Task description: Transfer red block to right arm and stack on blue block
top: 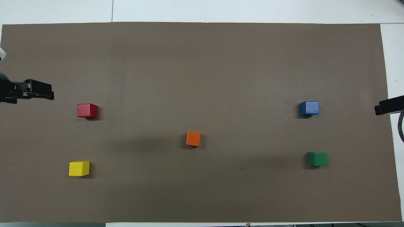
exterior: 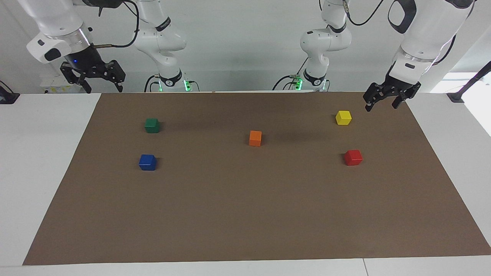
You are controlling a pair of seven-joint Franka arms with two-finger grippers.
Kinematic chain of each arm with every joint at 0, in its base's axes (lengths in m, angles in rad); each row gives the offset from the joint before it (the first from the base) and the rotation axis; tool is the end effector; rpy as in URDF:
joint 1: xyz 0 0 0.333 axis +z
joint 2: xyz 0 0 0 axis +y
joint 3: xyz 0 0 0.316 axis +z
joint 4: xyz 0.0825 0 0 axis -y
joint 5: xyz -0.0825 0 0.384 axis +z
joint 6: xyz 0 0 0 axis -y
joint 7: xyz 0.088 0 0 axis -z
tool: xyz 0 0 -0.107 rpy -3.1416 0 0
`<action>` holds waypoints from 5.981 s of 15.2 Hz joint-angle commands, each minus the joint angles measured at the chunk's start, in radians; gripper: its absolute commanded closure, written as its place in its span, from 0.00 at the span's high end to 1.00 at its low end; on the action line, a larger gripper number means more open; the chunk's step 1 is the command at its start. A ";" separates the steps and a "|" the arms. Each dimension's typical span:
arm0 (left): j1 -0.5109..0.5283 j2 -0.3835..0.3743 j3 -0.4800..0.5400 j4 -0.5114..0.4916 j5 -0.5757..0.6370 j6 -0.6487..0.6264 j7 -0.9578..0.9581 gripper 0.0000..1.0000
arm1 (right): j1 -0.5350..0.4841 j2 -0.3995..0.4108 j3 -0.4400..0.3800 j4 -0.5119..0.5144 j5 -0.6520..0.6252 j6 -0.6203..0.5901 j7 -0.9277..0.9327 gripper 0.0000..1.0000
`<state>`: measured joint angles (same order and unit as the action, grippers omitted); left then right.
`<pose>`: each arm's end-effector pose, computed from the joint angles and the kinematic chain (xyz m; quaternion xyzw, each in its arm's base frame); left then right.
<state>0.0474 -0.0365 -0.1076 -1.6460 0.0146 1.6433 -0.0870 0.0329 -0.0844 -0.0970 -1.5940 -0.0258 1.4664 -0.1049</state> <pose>0.5485 -0.0327 0.6153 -0.9997 -0.0130 -0.0174 0.0080 0.5158 -0.0385 0.6498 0.9995 0.0196 -0.0225 0.0069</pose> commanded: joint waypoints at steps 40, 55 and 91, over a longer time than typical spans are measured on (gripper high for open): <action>0.023 0.144 -0.024 -0.097 -0.281 0.129 -0.515 0.00 | -0.068 0.100 0.000 -0.652 1.604 -0.093 -0.634 1.00; -0.239 -0.043 -0.221 -0.179 -0.768 0.428 -1.845 0.00 | 0.142 0.415 0.005 -0.681 1.955 -0.554 -0.920 1.00; -0.290 -0.255 -0.215 -0.492 -0.768 0.636 -1.857 1.00 | 0.294 0.588 0.068 -0.598 2.109 -0.589 -1.064 0.00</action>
<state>-0.3086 -0.2719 -0.3204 -2.1363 -0.7551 2.3111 -1.9494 0.3321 0.5131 -0.0345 -2.1961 2.0782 0.8558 -1.1529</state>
